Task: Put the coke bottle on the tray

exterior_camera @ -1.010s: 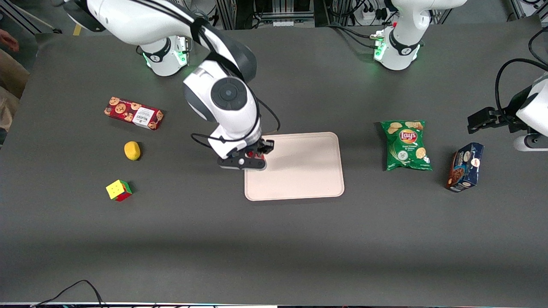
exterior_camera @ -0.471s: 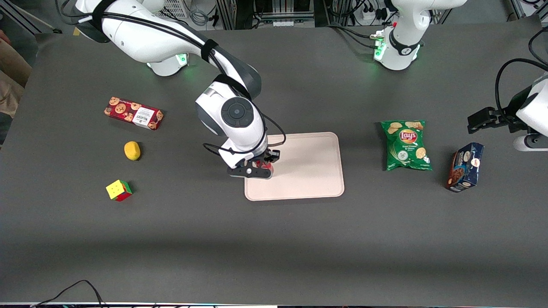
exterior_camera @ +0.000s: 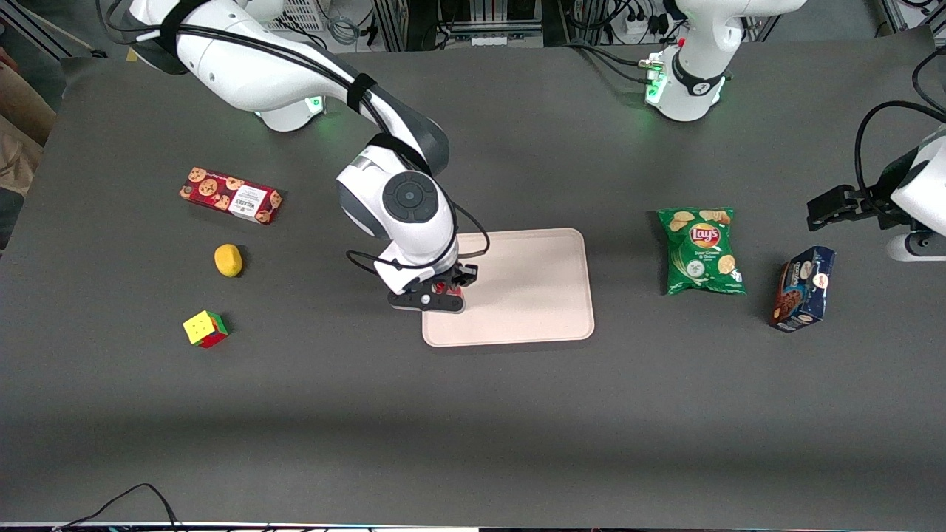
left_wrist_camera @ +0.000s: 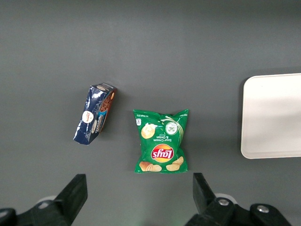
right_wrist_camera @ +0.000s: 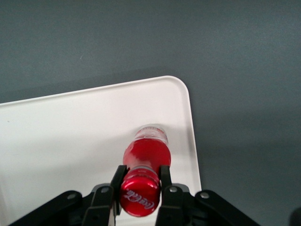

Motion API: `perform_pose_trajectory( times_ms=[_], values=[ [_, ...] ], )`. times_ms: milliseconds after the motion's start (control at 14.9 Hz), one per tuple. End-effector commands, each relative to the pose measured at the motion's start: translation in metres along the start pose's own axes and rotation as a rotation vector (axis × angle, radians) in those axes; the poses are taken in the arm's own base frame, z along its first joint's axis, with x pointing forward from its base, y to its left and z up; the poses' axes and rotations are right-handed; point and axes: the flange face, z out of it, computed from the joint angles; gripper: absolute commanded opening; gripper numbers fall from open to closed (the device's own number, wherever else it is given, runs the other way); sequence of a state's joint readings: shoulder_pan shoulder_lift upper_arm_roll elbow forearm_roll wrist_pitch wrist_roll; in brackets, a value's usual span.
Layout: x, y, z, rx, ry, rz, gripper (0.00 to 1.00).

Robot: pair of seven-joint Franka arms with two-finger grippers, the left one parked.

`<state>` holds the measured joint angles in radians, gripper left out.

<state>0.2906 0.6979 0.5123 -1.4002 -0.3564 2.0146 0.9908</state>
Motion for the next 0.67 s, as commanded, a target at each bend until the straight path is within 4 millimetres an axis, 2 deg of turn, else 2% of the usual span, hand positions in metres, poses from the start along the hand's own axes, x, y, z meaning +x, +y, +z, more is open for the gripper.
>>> perform_pose_trajectory(
  times_ms=[0,67,202,337,471,606],
  values=[
    [0.001,-0.004,0.0,0.01,0.034,0.025,0.63],
    [0.001,-0.005,0.0,0.016,0.037,0.046,0.99],
    [0.002,-0.005,0.002,0.021,0.036,0.062,1.0],
    [0.005,-0.001,-0.013,0.032,0.044,0.082,1.0],
    [0.014,0.012,-0.05,0.049,0.078,0.1,1.0],
    [0.025,0.041,-0.095,0.062,0.07,0.135,1.0]
  ],
)
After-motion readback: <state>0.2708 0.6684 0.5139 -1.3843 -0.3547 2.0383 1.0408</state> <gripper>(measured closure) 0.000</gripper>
